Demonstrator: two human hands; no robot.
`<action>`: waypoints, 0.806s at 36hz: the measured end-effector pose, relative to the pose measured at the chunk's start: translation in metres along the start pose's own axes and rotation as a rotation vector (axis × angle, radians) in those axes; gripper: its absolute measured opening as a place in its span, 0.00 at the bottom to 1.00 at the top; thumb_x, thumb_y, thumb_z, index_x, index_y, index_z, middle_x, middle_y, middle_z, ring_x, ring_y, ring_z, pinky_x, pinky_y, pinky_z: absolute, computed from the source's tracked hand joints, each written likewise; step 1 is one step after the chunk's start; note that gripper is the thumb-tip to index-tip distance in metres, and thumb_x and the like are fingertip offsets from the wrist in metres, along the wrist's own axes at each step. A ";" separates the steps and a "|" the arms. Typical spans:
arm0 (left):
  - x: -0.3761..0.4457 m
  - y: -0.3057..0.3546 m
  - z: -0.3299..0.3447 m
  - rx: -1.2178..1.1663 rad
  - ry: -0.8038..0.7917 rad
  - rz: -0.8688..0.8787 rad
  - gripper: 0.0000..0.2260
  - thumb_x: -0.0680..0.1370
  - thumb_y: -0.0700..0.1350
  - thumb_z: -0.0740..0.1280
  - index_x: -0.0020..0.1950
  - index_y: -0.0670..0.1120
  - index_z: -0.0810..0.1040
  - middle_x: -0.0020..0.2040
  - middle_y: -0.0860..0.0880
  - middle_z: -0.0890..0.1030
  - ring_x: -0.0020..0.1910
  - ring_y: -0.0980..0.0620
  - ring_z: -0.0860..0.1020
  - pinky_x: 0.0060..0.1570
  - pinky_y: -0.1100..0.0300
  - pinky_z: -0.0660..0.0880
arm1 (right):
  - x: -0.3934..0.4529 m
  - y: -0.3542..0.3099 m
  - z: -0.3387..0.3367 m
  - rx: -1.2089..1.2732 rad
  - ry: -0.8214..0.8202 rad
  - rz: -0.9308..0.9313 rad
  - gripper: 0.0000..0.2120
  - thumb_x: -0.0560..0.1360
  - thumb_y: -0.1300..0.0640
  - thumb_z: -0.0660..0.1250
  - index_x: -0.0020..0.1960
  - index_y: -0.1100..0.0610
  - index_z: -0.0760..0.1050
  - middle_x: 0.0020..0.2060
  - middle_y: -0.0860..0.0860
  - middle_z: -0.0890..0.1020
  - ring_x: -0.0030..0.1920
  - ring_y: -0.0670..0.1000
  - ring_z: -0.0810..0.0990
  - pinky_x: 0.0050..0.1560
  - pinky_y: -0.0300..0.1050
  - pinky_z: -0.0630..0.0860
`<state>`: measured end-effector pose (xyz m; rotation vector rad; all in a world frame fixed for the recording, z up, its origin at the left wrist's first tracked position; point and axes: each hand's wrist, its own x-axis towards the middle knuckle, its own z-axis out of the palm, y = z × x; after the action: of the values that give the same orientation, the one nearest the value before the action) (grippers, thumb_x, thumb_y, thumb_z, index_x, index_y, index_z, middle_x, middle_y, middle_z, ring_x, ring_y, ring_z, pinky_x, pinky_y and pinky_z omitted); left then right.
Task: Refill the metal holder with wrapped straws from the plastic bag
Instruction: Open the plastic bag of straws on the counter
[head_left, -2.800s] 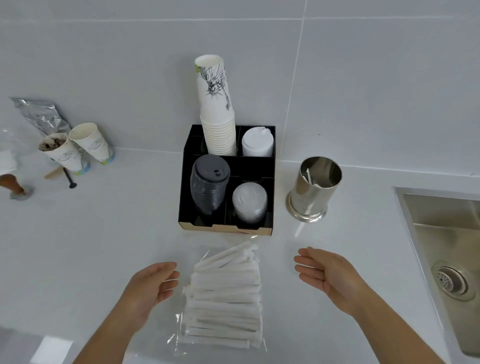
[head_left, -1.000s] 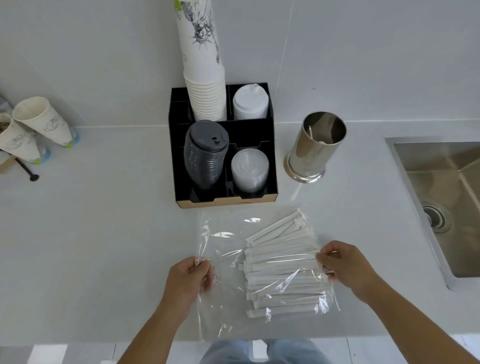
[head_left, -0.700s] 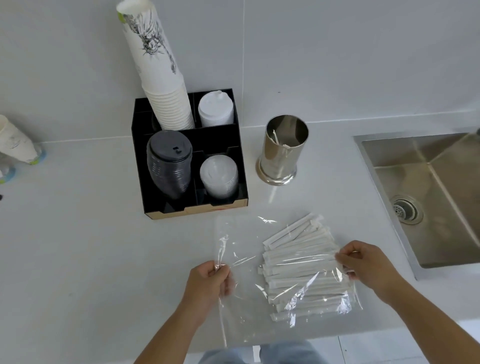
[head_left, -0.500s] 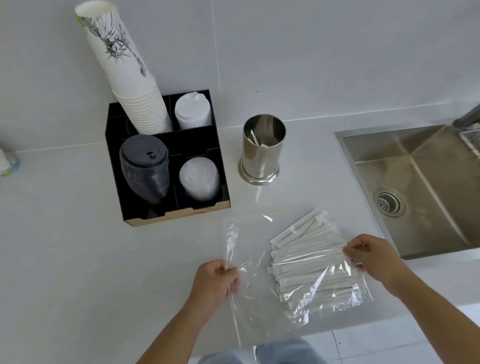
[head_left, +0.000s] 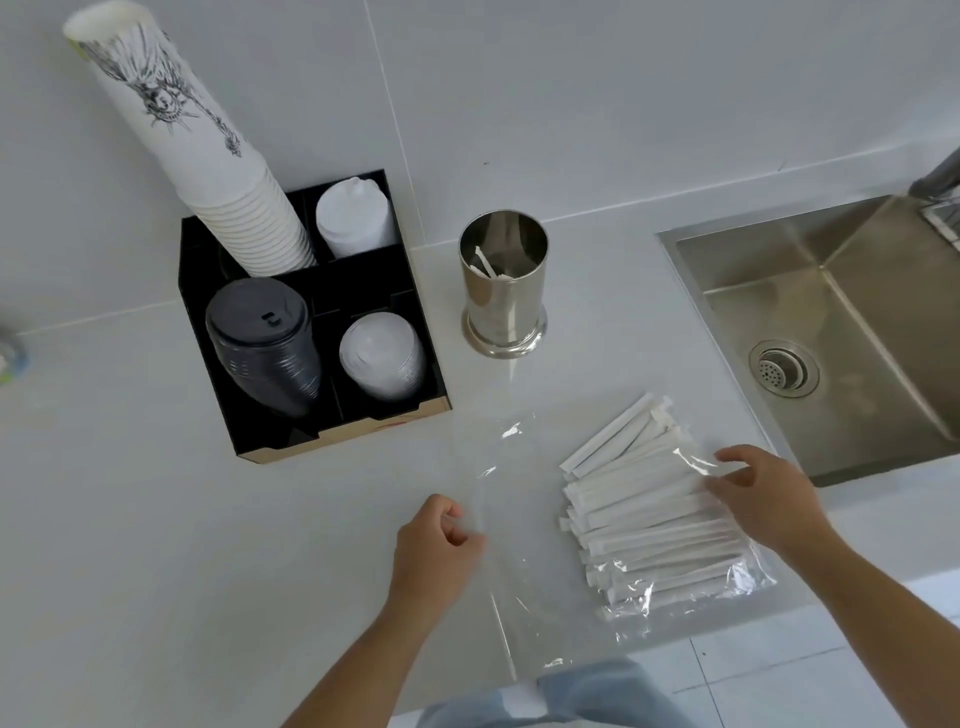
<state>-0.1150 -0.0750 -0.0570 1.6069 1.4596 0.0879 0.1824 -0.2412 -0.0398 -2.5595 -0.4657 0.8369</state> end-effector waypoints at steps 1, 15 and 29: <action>0.001 -0.001 -0.002 0.005 -0.003 0.014 0.11 0.67 0.42 0.73 0.45 0.50 0.76 0.33 0.52 0.79 0.34 0.54 0.78 0.33 0.61 0.75 | -0.002 -0.001 0.001 -0.026 0.012 -0.004 0.16 0.74 0.53 0.70 0.61 0.53 0.76 0.43 0.50 0.83 0.43 0.54 0.80 0.43 0.44 0.71; 0.052 0.026 -0.017 0.152 -0.138 0.310 0.09 0.73 0.37 0.69 0.51 0.46 0.81 0.41 0.51 0.78 0.36 0.55 0.76 0.40 0.64 0.75 | -0.085 -0.038 0.081 -0.217 0.017 -0.314 0.32 0.77 0.51 0.66 0.77 0.58 0.58 0.77 0.54 0.59 0.77 0.55 0.55 0.74 0.51 0.58; 0.088 0.068 -0.013 0.615 -0.244 0.507 0.15 0.78 0.39 0.58 0.64 0.45 0.75 0.64 0.45 0.74 0.64 0.46 0.72 0.57 0.58 0.68 | -0.126 -0.060 0.175 -0.418 0.072 -0.596 0.28 0.82 0.46 0.43 0.71 0.57 0.70 0.70 0.54 0.73 0.69 0.57 0.72 0.69 0.56 0.57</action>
<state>-0.0463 0.0132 -0.0502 2.3673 0.9011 -0.2871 -0.0325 -0.1956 -0.0797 -2.5486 -1.4139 0.4580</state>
